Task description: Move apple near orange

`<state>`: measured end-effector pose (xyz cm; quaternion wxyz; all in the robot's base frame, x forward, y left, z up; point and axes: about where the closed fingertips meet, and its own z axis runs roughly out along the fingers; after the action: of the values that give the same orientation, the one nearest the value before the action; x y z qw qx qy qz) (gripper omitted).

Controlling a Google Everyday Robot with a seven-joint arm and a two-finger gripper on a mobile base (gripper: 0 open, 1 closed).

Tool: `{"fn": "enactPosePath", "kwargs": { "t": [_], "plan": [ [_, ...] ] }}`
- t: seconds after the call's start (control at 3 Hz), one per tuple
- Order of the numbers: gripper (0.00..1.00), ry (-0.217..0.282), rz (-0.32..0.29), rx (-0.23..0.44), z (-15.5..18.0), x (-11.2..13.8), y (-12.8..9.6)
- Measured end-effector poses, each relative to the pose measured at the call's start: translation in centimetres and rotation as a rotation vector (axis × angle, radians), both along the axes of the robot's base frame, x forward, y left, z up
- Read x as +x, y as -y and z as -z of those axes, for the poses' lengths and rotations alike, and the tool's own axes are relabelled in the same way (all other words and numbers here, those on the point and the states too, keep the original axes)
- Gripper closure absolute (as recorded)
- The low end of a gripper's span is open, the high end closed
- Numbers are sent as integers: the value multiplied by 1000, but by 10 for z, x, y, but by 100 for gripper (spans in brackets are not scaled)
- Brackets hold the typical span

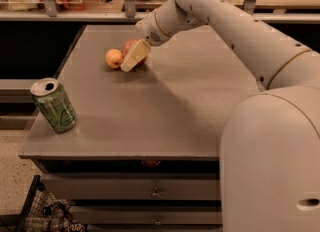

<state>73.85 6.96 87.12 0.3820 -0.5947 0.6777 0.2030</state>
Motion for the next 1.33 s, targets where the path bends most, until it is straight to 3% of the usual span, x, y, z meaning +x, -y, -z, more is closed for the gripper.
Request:
{"fn": "enactPosePath", "kwargs": {
  "t": [0.67, 1.33],
  "plan": [
    [0, 5, -42, 3, 0, -4, 3],
    [0, 51, -74, -66, 5, -12, 45]
  ]
}}
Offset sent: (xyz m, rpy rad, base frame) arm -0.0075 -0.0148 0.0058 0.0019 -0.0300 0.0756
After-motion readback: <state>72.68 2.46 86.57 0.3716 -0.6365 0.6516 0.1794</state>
